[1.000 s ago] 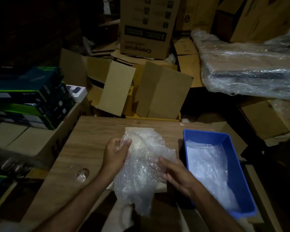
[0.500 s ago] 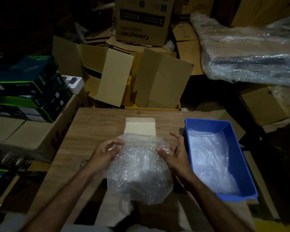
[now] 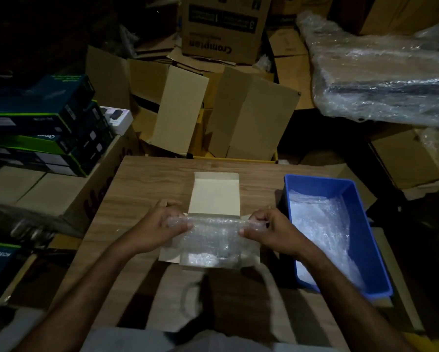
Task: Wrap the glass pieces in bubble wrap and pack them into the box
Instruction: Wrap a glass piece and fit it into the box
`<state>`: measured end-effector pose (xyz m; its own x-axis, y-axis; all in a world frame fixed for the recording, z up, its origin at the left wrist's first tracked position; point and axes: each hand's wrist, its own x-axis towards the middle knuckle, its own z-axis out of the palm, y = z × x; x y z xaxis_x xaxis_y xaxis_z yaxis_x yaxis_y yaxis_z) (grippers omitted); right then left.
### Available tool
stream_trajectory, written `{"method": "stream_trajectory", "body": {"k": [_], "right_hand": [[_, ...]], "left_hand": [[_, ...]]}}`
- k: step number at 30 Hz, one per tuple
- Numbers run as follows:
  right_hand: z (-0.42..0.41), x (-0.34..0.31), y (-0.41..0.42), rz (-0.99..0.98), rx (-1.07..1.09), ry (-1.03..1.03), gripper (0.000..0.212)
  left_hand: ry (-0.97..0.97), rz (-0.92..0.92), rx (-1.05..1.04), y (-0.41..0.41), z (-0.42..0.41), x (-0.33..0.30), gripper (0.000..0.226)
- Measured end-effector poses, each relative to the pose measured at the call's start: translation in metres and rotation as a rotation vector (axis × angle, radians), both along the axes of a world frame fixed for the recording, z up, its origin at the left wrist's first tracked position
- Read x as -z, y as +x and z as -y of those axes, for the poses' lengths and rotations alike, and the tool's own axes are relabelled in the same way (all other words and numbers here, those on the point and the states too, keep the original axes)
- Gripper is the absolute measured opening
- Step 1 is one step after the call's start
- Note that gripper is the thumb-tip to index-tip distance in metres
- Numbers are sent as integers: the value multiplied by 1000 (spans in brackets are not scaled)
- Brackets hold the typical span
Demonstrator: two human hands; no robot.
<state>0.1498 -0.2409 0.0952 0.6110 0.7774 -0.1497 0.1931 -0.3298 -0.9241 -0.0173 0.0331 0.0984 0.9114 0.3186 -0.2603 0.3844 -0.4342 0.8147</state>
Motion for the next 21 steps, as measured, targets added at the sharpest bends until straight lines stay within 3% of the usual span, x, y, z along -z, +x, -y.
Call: {"method": "stream_trajectory", "body": {"k": [2,4,7,10,15,17,21], "right_hand": [[6,-3,3,-270,-17,88,9],[4,2,3,-475,66,169,21],[-4,10,-3,-539,206,203,44],[-1,17,-13,-623,153,154,45],[-1,25,-21,-613,290,185,57],[0,23,-20,-618,223,138,62],[4,27,-19,-605,103,122,64]], "left_hand": [[-349,43,-57,-3,2,0,36],[-518,85,-76,-4,13,5,30],[-534,137,-157,-2,31,13,26],[-586,175,-324,-1,39,21,32],[-589,188,-350,-11,41,32,59],[-596,217,-369,-14,41,33,66],[-659,259,-416,-16,46,29,57]]}}
